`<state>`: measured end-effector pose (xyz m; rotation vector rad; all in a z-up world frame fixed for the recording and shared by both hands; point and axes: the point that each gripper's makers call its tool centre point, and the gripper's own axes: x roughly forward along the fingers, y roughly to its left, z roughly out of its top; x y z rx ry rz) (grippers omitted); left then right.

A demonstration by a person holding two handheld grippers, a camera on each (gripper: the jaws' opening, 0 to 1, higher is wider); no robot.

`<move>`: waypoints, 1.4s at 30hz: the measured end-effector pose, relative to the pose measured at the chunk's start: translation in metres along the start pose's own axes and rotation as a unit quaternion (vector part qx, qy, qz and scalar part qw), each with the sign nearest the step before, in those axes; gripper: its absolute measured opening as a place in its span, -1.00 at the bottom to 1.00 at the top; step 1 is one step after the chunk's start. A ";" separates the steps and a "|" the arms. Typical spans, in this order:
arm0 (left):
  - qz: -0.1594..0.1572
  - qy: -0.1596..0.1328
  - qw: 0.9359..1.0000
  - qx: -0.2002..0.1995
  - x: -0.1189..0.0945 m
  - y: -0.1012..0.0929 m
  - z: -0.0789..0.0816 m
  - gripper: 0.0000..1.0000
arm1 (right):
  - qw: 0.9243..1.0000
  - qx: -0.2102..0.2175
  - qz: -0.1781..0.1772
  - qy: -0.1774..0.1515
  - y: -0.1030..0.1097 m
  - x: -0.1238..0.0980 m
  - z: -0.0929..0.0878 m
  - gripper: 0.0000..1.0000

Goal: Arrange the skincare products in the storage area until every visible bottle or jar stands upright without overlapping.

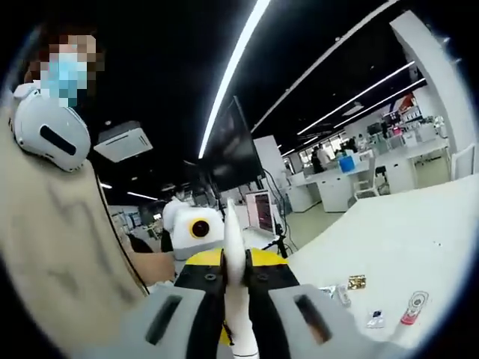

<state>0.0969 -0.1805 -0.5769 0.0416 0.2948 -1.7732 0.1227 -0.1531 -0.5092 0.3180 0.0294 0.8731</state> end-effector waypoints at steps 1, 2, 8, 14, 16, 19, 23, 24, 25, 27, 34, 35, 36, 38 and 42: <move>-0.007 -0.005 1.000 0.005 -0.001 -0.003 0.005 -0.52 | 1.000 -0.003 0.010 -0.001 0.003 0.000 0.002 -0.83; -0.009 -0.007 1.000 0.007 -0.002 -0.004 0.007 -0.53 | 1.000 -0.006 0.015 -0.002 0.005 0.000 0.006 -0.83; -0.023 -0.014 0.999 0.023 -0.004 -0.011 0.021 -0.61 | 0.998 -0.028 0.051 -0.001 0.017 -0.001 0.017 -0.81; -0.012 0.022 0.998 0.052 -0.003 -0.012 0.012 -0.64 | 0.995 -0.070 0.055 0.039 0.023 -0.002 0.006 -0.78; -0.004 0.038 0.997 0.060 -0.002 -0.011 0.006 -0.65 | 0.994 -0.080 0.049 0.058 0.023 -0.002 0.000 -0.76; 0.010 0.045 0.997 0.061 0.000 -0.010 0.001 -0.66 | 0.991 -0.100 0.035 0.078 0.021 -0.001 -0.005 -0.73; 0.022 0.028 0.999 0.040 0.003 -0.007 -0.001 -0.68 | 0.984 -0.132 0.015 0.115 0.016 -0.002 -0.010 -0.68; 0.023 0.023 0.999 0.031 0.003 -0.006 -0.003 -0.68 | 0.979 -0.151 0.009 0.135 0.015 -0.002 -0.013 -0.67; 0.022 0.025 0.999 0.029 0.004 -0.006 -0.005 -0.69 | 0.975 -0.165 0.007 0.150 0.014 -0.003 -0.016 -0.66; 0.023 0.033 0.999 0.033 0.005 -0.006 -0.010 -0.69 | 0.969 -0.179 0.008 0.172 0.015 -0.004 -0.018 -0.66; 0.020 0.052 0.997 0.048 0.004 -0.004 -0.026 -0.70 | 0.953 -0.210 0.005 0.219 0.014 -0.015 -0.019 -0.72; 0.020 0.055 0.997 0.048 0.005 -0.004 -0.027 -0.70 | 0.951 -0.213 0.006 0.224 0.014 -0.016 -0.019 -0.73; 0.018 0.058 0.997 0.051 0.006 -0.005 -0.030 -0.70 | 0.947 -0.219 0.008 0.236 0.014 -0.017 -0.021 -0.74; 0.017 0.065 0.996 0.060 0.009 -0.006 -0.035 -0.70 | 0.935 -0.229 0.014 0.270 0.015 -0.021 -0.026 -0.77; 0.012 0.077 0.993 0.084 0.018 -0.012 -0.042 -0.68 | 0.903 -0.254 0.046 0.343 0.020 -0.031 -0.037 -0.87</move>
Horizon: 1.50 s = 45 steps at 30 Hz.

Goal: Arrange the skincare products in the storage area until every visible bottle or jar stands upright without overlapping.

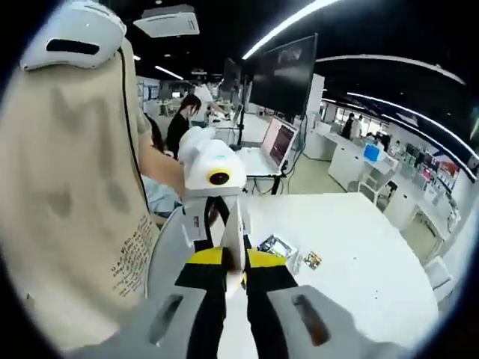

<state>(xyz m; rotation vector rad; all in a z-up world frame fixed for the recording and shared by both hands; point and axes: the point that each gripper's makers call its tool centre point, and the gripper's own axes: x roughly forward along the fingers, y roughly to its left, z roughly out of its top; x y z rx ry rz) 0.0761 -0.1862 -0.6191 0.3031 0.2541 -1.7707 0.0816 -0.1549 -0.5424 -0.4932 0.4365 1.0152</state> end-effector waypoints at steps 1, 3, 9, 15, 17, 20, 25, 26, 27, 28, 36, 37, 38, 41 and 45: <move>0.000 0.003 1.000 0.015 0.003 -0.001 -0.002 -0.67 | 1.000 -0.014 0.005 0.022 0.002 0.001 -0.004 -0.88; 0.000 0.007 1.000 0.015 0.009 -0.001 -0.006 -0.66 | 0.999 -0.023 0.006 0.035 0.004 0.004 -0.009 -0.89; -0.002 0.031 0.999 0.018 0.024 0.004 -0.023 -0.65 | 0.998 -0.025 0.019 0.063 0.001 0.013 -0.027 -0.90; 0.009 0.063 0.998 0.023 0.033 0.019 -0.040 -0.66 | 0.994 -0.029 0.027 0.099 -0.007 0.021 -0.050 -0.89; 0.007 0.072 0.997 0.018 0.039 0.023 -0.048 -0.66 | 0.993 -0.030 0.031 0.113 -0.010 0.025 -0.058 -0.89; 0.005 0.076 0.997 0.013 0.046 0.029 -0.061 -0.66 | 0.991 -0.034 0.035 0.124 -0.012 0.032 -0.069 -0.89; 0.008 0.085 0.996 0.005 0.055 0.036 -0.079 -0.67 | 0.989 -0.030 0.040 0.140 -0.018 0.044 -0.091 -0.88; 0.007 0.085 0.996 0.003 0.057 0.037 -0.082 -0.67 | 0.988 -0.029 0.042 0.145 -0.019 0.046 -0.096 -0.88; 0.005 0.087 0.996 0.002 0.061 0.038 -0.087 -0.67 | 0.987 -0.030 0.043 0.150 -0.020 0.047 -0.099 -0.88; 0.005 0.088 0.996 0.002 0.063 0.039 -0.090 -0.67 | 0.987 -0.029 0.045 0.154 -0.020 0.049 -0.103 -0.88; 0.004 0.104 0.995 -0.001 0.088 0.053 -0.123 -0.66 | 0.978 -0.029 0.043 0.201 -0.031 0.064 -0.146 -0.87; 0.002 0.104 0.995 0.000 0.090 0.054 -0.126 -0.66 | 0.977 -0.029 0.044 0.205 -0.031 0.066 -0.150 -0.87; 0.000 0.105 0.994 -0.002 0.093 0.055 -0.132 -0.66 | 0.976 -0.027 0.045 0.210 -0.032 0.069 -0.156 -0.87; -0.007 0.106 0.994 -0.005 0.100 0.055 -0.143 -0.66 | 0.973 -0.026 0.052 0.222 -0.032 0.074 -0.169 -0.88; -0.012 0.108 0.994 -0.009 0.107 0.056 -0.156 -0.66 | 0.970 -0.021 0.060 0.234 -0.034 0.081 -0.183 -0.88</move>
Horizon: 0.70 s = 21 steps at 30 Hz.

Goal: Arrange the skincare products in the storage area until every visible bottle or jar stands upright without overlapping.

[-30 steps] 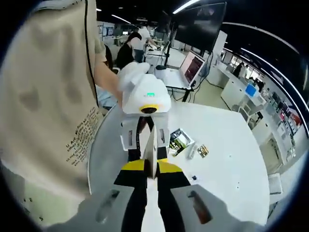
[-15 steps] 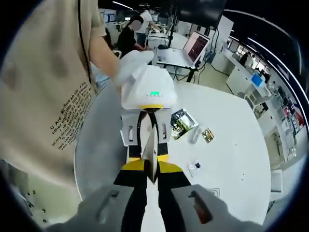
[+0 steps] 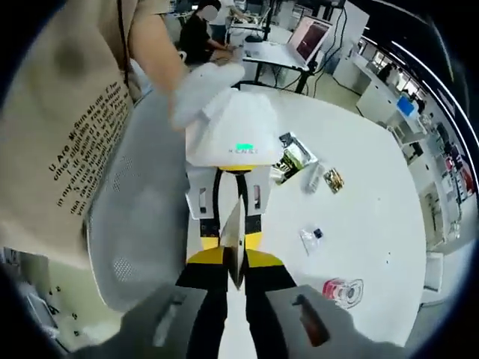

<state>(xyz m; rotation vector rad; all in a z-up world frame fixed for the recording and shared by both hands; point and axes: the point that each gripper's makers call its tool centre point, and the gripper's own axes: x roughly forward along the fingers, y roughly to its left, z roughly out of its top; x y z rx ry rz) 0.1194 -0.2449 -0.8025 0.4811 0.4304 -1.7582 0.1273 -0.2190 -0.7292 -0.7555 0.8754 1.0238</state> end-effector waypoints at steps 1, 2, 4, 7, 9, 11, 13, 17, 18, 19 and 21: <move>-0.001 0.000 1.000 -0.002 0.001 0.001 -0.002 -0.66 | 1.000 0.002 0.001 0.001 0.000 0.002 -0.001 -0.88; -0.001 0.001 1.000 -0.006 0.003 0.002 -0.006 -0.66 | 1.000 0.003 0.003 0.003 -0.001 0.006 -0.003 -0.88; 0.000 0.003 1.000 -0.006 0.005 0.003 -0.010 -0.66 | 1.000 0.003 0.004 0.006 -0.001 0.011 -0.005 -0.88; 0.000 0.008 1.000 -0.011 0.008 0.004 -0.016 -0.66 | 1.000 0.003 0.010 0.010 -0.002 0.016 -0.008 -0.88; -0.001 0.009 1.000 -0.014 0.010 0.004 -0.019 -0.66 | 1.000 0.003 0.013 0.011 -0.002 0.019 -0.009 -0.88; -0.003 0.004 1.000 -0.018 0.010 0.005 -0.019 -0.65 | 1.000 0.005 0.014 0.005 -0.003 0.018 -0.007 -0.88; -0.004 0.001 1.000 -0.019 0.010 0.006 -0.018 -0.65 | 1.000 0.005 0.015 0.007 -0.005 0.018 -0.008 -0.88; -0.005 -0.005 1.000 -0.017 0.012 0.009 -0.015 -0.64 | 1.000 0.005 0.015 0.009 -0.007 0.017 -0.009 -0.88; -0.007 -0.005 1.000 -0.017 0.012 0.009 -0.015 -0.64 | 1.000 0.006 0.015 0.008 -0.007 0.016 -0.009 -0.88; -0.007 -0.006 1.000 -0.016 0.012 0.009 -0.015 -0.63 | 1.000 0.007 0.015 0.007 -0.007 0.016 -0.009 -0.88; -0.009 -0.006 1.000 -0.018 0.012 0.008 -0.015 -0.62 | 1.000 0.007 0.016 0.006 -0.006 0.017 -0.009 -0.88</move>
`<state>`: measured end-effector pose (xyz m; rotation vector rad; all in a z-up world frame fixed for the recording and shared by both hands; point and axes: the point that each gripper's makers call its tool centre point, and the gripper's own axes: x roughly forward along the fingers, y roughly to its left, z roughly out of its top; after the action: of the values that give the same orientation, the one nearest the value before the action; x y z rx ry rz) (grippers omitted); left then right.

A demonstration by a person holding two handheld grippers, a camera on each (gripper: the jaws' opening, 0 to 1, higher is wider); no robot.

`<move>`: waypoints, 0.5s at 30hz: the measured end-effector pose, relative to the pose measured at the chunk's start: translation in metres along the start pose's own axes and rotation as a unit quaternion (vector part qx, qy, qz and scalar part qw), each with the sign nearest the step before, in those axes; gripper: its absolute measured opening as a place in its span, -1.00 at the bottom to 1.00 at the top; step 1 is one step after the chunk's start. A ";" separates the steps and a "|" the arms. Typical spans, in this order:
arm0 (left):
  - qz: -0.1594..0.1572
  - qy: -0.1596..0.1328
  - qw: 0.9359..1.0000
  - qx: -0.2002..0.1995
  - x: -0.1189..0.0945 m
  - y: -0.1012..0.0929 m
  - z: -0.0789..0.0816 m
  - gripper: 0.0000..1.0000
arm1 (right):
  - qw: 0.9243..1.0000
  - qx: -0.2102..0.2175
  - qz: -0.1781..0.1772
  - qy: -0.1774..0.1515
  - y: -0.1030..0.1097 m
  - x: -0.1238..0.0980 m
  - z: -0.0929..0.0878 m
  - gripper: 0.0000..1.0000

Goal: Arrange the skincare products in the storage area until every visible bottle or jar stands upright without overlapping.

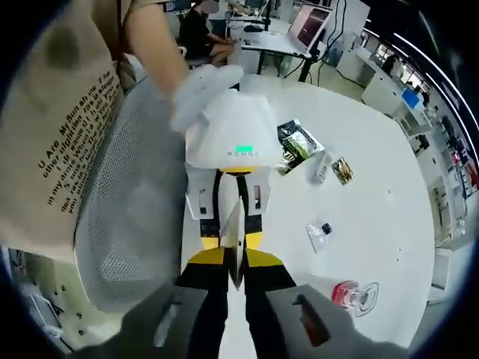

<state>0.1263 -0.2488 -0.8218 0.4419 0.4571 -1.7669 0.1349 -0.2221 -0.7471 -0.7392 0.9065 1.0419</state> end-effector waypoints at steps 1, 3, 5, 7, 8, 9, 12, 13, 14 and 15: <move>-0.001 0.000 1.000 -0.002 0.000 0.000 0.000 -0.62 | 1.000 0.000 0.001 -0.001 0.000 0.000 0.000 -0.88; -0.002 0.002 1.000 -0.012 0.001 0.000 -0.001 -0.61 | 1.000 0.001 0.002 -0.003 0.001 0.000 0.000 -0.88; -0.002 0.003 1.000 -0.009 0.000 0.001 -0.002 -0.62 | 1.000 -0.001 0.001 -0.005 0.000 0.000 0.000 -0.88; -0.003 0.003 1.000 -0.006 0.001 0.002 -0.001 -0.62 | 1.000 -0.003 -0.001 -0.006 -0.002 -0.001 0.000 -0.88; -0.002 0.004 1.000 -0.001 0.001 0.003 -0.002 -0.62 | 1.000 -0.004 -0.002 -0.005 -0.003 0.000 0.000 -0.88; -0.002 0.005 1.000 0.002 0.001 0.003 -0.002 -0.62 | 1.000 -0.005 -0.002 -0.005 -0.003 0.000 0.000 -0.88; 0.004 0.009 1.000 0.010 0.001 0.009 -0.002 -0.62 | 1.000 -0.009 -0.005 -0.004 -0.007 0.001 0.001 -0.88; 0.004 0.010 1.000 0.010 0.000 0.010 -0.002 -0.62 | 1.000 -0.009 -0.006 -0.004 -0.008 0.001 0.001 -0.88; 0.005 0.011 1.000 0.011 0.000 0.011 -0.002 -0.62 | 1.000 -0.010 -0.007 -0.005 -0.010 0.001 0.001 -0.88; 0.006 0.011 1.000 0.012 -0.001 0.014 -0.003 -0.62 | 1.000 -0.011 -0.006 -0.005 -0.012 0.002 0.001 -0.88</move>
<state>0.1398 -0.2501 -0.8248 0.4800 0.4477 -1.7584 0.1471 -0.2245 -0.7468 -0.7562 0.8809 1.0451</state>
